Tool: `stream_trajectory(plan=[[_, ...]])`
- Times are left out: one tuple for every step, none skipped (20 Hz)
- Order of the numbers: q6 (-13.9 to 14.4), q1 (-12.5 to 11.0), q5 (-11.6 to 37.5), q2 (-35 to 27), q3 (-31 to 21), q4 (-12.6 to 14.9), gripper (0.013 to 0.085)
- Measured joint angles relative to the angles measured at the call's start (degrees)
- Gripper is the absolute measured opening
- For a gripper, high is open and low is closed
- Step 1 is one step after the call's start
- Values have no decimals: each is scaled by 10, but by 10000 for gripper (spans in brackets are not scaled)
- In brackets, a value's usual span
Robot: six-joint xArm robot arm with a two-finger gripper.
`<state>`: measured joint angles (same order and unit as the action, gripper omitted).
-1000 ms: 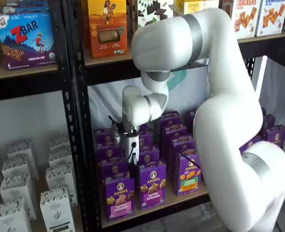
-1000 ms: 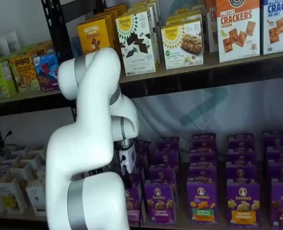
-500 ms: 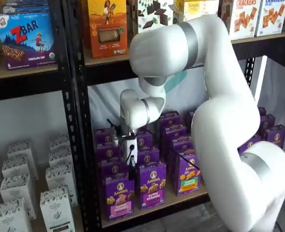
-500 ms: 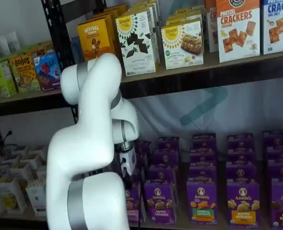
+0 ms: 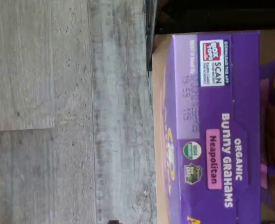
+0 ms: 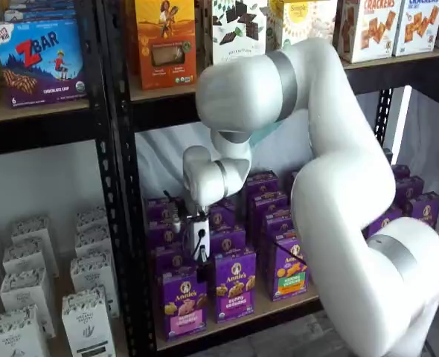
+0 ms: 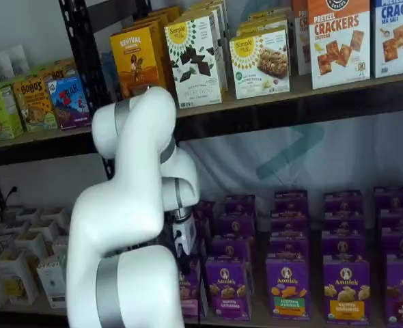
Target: Pick up the purple box with a pink patch in the middle, on the bottom shelf, the first box from the left
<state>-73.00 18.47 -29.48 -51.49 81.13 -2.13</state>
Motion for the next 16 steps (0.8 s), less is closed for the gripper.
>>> stream_trajectory(plan=[[2, 0, 0, -4, 4, 3, 850], [5, 0, 0, -8, 7, 5, 850], [7, 1, 1, -11, 9, 7, 850], [9, 2, 2, -15, 12, 8, 850], [10, 2, 3, -18, 14, 9, 850], [11, 3, 5, -22, 17, 9, 850], [11, 4, 7, -25, 19, 9, 850], [12, 5, 9, -28, 21, 9, 850], [13, 5, 11, -31, 23, 9, 850], [14, 6, 12, -35, 25, 10, 850], [15, 7, 13, -38, 28, 10, 850], [17, 8, 14, -41, 30, 11, 850], [19, 8, 14, -43, 32, 13, 850], [21, 9, 15, -46, 34, 14, 850], [22, 9, 17, -48, 35, 15, 850], [23, 10, 17, -51, 37, 15, 850]])
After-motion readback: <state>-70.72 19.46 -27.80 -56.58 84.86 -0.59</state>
